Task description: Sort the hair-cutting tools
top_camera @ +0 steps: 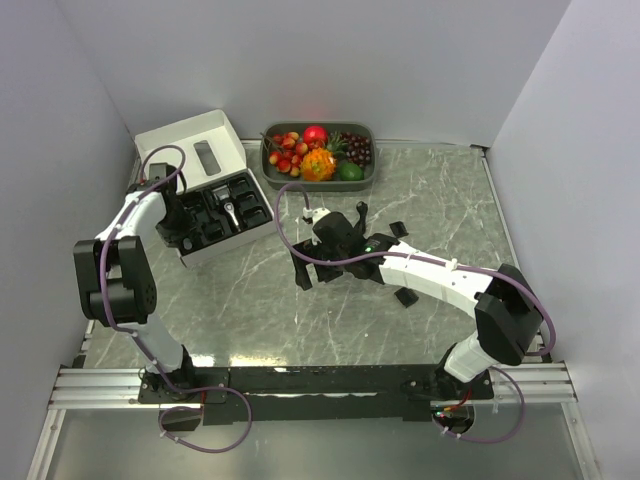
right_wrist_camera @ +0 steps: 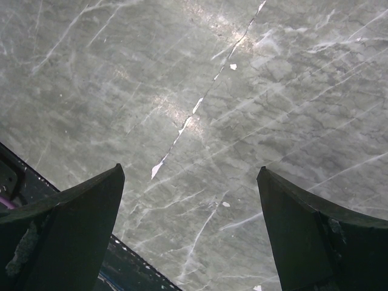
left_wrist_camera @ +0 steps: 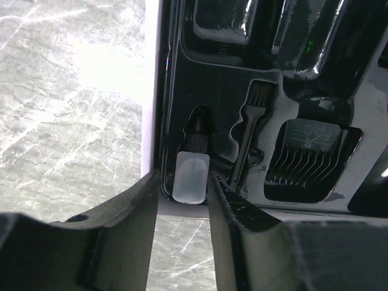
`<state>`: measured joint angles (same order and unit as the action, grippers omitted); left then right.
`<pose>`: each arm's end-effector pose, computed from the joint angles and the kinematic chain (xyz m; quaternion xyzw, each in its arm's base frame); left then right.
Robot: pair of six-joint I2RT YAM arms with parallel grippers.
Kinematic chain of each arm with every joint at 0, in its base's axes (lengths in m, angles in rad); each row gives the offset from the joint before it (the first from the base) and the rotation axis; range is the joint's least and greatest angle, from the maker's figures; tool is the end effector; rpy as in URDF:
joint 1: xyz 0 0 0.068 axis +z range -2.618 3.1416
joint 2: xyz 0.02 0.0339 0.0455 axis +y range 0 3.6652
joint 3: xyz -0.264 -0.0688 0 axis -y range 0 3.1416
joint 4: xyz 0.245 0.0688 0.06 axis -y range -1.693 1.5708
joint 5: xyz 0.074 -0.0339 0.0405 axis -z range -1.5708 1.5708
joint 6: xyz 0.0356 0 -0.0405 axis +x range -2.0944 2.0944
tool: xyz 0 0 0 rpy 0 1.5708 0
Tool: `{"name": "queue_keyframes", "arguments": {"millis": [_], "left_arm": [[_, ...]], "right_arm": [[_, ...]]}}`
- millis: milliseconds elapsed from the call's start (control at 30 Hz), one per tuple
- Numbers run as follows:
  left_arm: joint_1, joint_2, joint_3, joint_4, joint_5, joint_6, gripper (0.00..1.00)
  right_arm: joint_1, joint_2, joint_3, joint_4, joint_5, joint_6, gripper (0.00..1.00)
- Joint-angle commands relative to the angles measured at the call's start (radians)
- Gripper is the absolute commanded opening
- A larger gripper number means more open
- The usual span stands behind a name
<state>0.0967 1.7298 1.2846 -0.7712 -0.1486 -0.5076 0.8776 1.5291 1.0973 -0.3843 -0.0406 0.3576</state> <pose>0.3445 0.0387 0.2204 -0.3046 0.9333 0.0357 0.1870 0.2108 0.2561 0.2494 -0.2462 0.8963 0.2287 0.2894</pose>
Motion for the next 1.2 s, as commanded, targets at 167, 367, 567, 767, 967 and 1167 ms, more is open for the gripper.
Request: {"name": "queue_keyframes", "arguments": {"millis": [167,367,567,767,967,1167], "left_arm": [[0.003,0.002,-0.004,0.024,-0.009,0.014,0.29],[0.005,-0.012,0.001,0.023,-0.016,0.011,0.18],[0.001,-0.042,0.012,0.018,-0.043,0.003,0.14],[0.001,-0.076,0.018,0.013,-0.075,0.003,0.14],[-0.005,-0.111,-0.005,0.03,-0.092,0.003,0.13],[-0.018,-0.128,-0.022,0.046,-0.117,0.006,0.13]], "right_arm": [[0.009,0.009,0.047,0.001,0.021,-0.006,1.0],[0.009,0.0,0.041,0.004,0.022,-0.005,1.0],[0.011,0.002,0.042,0.005,0.021,-0.006,1.0],[0.012,0.005,0.046,0.004,0.019,-0.009,1.0],[0.017,0.008,0.047,0.002,0.018,-0.009,1.0],[0.021,0.013,0.05,0.002,0.021,-0.011,1.0]]}}
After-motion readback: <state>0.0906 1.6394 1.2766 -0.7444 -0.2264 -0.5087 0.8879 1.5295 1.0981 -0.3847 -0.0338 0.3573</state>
